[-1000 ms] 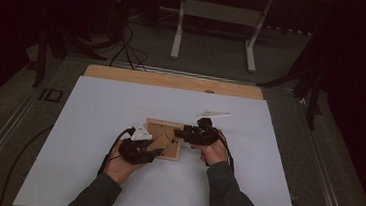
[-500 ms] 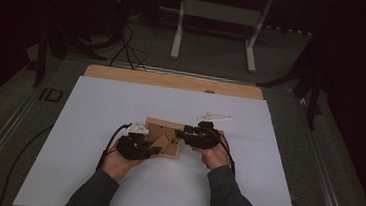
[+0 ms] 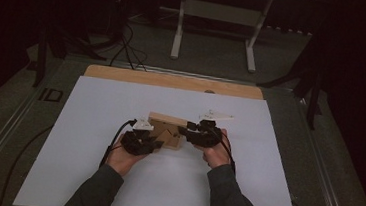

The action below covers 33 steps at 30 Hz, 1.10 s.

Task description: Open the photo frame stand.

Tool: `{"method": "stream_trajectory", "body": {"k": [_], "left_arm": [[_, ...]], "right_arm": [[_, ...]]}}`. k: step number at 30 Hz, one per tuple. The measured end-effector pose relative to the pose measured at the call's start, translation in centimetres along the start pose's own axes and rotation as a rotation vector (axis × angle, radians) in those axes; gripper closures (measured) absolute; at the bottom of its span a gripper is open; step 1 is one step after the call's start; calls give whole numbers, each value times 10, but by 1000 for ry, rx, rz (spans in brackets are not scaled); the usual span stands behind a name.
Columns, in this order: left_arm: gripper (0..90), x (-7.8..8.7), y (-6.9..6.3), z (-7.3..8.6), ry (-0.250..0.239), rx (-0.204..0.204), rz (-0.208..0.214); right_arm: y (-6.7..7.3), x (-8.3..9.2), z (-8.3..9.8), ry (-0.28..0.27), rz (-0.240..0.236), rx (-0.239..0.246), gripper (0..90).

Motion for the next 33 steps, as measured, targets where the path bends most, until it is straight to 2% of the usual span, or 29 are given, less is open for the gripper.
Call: {"method": "stream_trajectory", "body": {"k": [3,6,13,19,23,28,33], "left_arm": [[793,-7,-1,-2,25,-41,-30],[802,-13,-1,-5,20,-46,-28],[803,-14,7,-4,27,-65,-64],[803,-17,16,-3,34,-118,-104],[825,-18,19,1,58,-160,-127],[827,-18,19,1,57,-154,-120],[824,-18,18,2,50,-153,-120]], "right_arm": [[-2,1,-3,-14,2,-9,602],[1,3,-10,-41,-13,-2,610],[5,1,-12,-23,1,38,605],[7,1,-10,-14,17,67,587],[5,2,-10,-8,43,89,554],[4,1,-10,-9,16,84,503],[6,-3,-10,-21,-11,102,447]]}}
Point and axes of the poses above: each handheld gripper's, and its own axes: x roughly backward along the jaws, z roughly out of its underside, y roughly to its left, the point moved 10 cm from there along -x, roughly forward along the jaws, and after that the axes turned 1 degree about z, right-handed, at the moved point
